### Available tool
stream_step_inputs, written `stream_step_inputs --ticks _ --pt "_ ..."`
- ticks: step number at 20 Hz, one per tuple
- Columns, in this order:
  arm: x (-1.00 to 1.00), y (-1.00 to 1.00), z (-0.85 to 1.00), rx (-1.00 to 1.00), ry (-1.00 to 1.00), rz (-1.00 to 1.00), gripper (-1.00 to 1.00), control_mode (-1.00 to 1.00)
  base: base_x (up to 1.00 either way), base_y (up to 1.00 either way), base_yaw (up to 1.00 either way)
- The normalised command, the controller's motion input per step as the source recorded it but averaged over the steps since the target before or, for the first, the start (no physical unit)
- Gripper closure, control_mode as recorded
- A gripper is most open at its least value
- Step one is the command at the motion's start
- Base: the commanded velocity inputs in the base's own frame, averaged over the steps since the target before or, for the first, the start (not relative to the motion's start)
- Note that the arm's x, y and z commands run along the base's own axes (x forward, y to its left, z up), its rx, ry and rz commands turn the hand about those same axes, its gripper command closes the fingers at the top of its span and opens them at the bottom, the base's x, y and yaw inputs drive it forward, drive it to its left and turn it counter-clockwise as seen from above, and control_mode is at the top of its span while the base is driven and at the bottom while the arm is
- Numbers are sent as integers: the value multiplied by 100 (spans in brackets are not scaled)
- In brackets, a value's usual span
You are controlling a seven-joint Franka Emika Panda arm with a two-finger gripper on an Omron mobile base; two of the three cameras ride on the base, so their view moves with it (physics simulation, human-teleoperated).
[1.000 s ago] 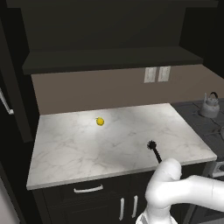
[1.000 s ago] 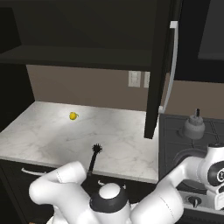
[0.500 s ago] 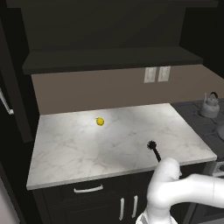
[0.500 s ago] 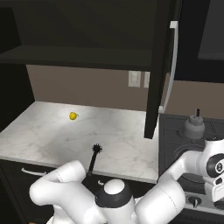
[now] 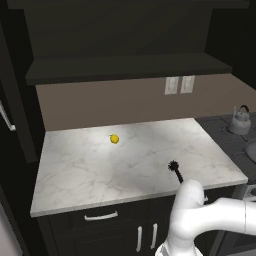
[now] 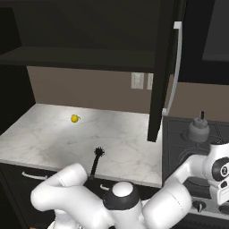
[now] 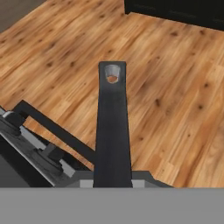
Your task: Pick the pan from the cabinet and place it on the stove. Then turn on the stove burner for the pan.
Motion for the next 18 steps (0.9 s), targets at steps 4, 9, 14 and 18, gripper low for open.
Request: stream_step_inputs --ticks 4,9,14,18 --pt "21 -11 -23 0 0 0 100 -100 0 0 0" --pt "21 -11 -21 0 0 -1 100 -100 0 0 0" --pt "14 -13 -14 0 0 -2 100 -100 0 0 0" --pt "12 -5 -16 0 0 -2 100 -100 0 0 0"
